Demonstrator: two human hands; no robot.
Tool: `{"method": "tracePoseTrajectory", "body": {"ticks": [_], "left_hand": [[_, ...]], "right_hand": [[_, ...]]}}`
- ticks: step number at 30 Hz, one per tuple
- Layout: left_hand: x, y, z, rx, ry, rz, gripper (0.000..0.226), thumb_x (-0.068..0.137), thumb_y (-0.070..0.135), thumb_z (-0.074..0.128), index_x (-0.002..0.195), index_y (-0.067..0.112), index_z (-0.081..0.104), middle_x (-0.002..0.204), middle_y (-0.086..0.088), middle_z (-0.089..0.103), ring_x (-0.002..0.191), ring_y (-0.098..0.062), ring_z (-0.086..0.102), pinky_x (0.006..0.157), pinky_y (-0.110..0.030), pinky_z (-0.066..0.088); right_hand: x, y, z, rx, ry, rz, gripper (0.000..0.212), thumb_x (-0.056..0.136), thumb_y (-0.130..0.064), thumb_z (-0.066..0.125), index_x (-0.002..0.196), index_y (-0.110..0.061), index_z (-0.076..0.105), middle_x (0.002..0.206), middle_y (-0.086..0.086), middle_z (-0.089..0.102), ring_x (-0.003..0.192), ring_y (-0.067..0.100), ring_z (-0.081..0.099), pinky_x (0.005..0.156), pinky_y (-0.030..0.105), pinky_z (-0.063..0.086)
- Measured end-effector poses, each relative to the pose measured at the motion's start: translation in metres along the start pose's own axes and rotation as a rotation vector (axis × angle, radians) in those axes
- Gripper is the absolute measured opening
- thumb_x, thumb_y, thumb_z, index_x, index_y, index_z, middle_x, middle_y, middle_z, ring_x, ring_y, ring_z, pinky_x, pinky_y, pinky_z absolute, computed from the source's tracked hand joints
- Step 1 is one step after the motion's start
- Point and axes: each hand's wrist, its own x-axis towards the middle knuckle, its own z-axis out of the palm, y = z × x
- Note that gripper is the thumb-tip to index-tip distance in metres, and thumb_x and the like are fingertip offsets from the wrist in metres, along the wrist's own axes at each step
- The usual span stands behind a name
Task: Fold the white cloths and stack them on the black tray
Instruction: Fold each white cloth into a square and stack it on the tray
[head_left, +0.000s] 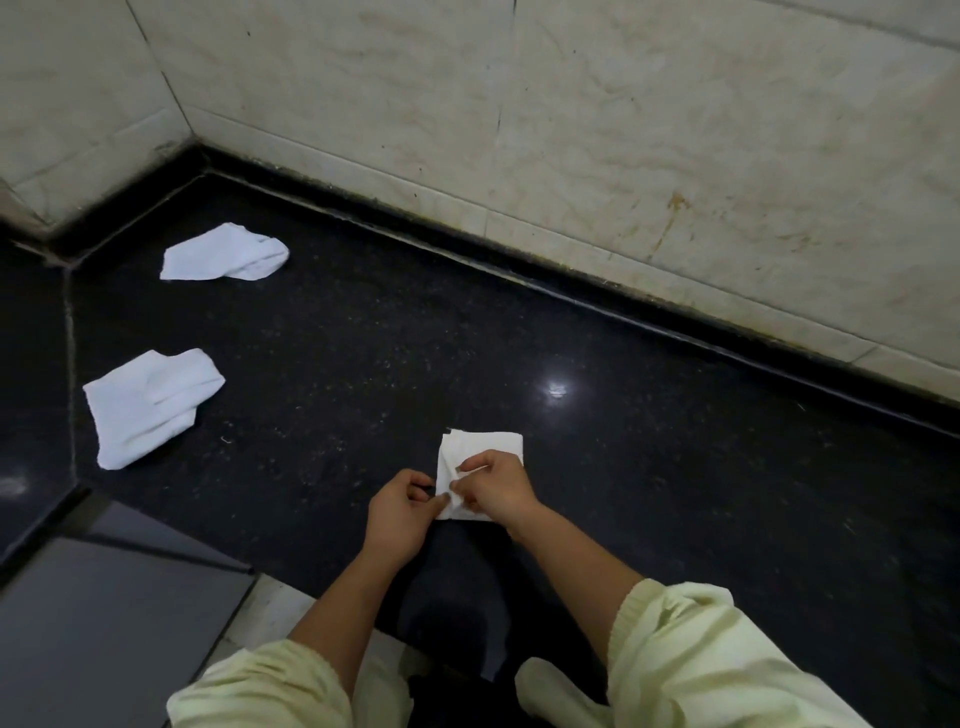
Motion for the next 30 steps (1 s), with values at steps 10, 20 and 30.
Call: {"method": "tracePoseTrajectory", "body": {"ticks": [10,20,30], "left_hand": [[0.002,0.001,-0.004,-0.027,-0.019,-0.024,0.014,0.094,0.027,0.056,0.095,0.015,0.063,0.089,-0.001,0.067,0.085,-0.02,0.066,0.084,-0.042,0.055],[0.0,0.013,-0.006,0.136,-0.088,-0.018,0.039,0.078,0.013,0.076,0.112,0.012,0.057,0.091,-0.002,0.06,0.082,-0.013,0.059,0.064,-0.017,0.043],[0.0,0.02,-0.005,0.196,-0.065,-0.024,0.042,0.077,0.009,0.075,0.116,0.008,0.058,0.088,-0.003,0.06,0.081,-0.015,0.058,0.072,-0.023,0.044]], "right_hand": [[-0.005,-0.005,-0.033,0.035,-0.011,-0.041,0.011,0.088,-0.001,0.059,0.094,-0.006,0.067,0.078,0.003,0.066,0.062,0.01,0.06,0.053,0.016,0.048],[-0.011,0.037,-0.07,-0.12,0.12,0.037,0.023,0.076,-0.014,0.079,0.076,-0.015,0.056,0.076,0.007,0.066,0.062,0.016,0.06,0.05,0.024,0.046],[-0.02,0.041,-0.062,-0.318,0.055,-0.052,0.029,0.066,-0.01,0.074,0.088,-0.014,0.056,0.082,0.003,0.065,0.074,0.016,0.061,0.058,0.024,0.048]]}}
